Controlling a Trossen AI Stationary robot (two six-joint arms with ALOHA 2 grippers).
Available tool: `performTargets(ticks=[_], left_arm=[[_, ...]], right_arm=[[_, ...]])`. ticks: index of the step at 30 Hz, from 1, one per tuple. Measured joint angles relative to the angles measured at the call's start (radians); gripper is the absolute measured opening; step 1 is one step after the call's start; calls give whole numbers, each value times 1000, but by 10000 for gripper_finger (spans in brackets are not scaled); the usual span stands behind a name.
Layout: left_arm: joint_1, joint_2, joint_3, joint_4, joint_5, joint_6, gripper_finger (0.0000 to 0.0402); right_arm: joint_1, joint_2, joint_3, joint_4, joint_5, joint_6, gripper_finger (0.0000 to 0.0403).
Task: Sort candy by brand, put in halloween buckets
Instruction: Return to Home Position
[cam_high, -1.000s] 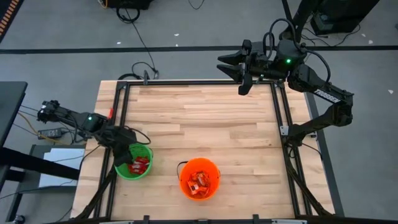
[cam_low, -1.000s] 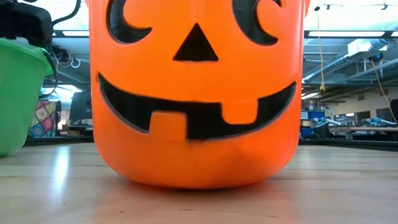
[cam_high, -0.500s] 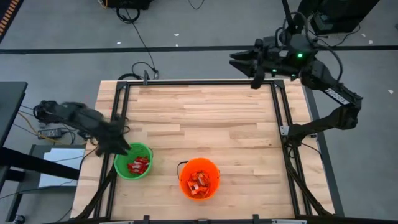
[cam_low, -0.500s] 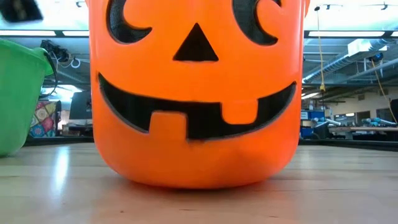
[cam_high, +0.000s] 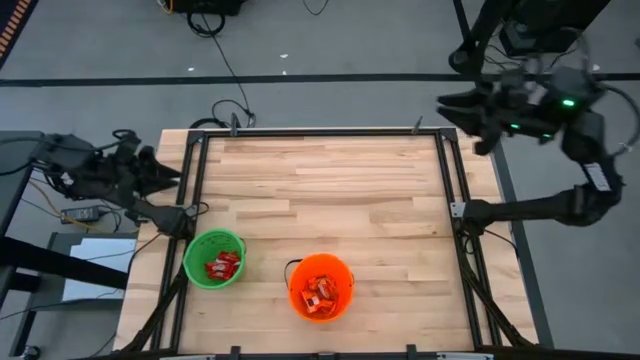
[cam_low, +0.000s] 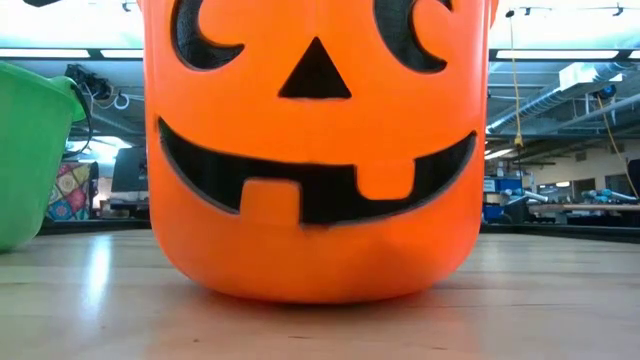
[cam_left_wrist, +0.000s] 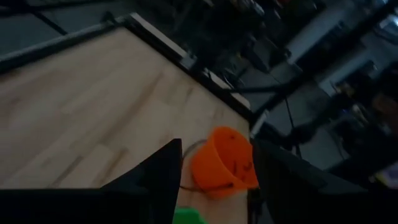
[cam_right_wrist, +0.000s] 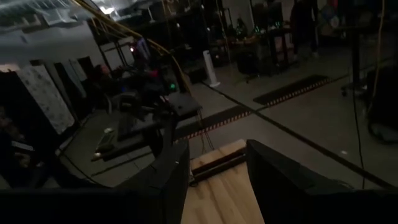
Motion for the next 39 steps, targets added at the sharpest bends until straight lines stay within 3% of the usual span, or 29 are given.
performTargets(ticks=[11, 20, 31, 39], left_arm=[[0, -13, -54, 53, -136, -11, 202], [0, -19, -151, 82, -208, 48, 202], [0, -29, -322, 193, -209, 17, 202], [0, -29, -465, 321, -265, -3, 202]], right_arm=[[0, -210, 0, -166, -82, -68, 170], [0, -430, -92, -191, -65, -29, 170], [-8, -697, -429, -198, 25, 85, 170], [-8, -852, -714, -104, 192, 99, 170]])
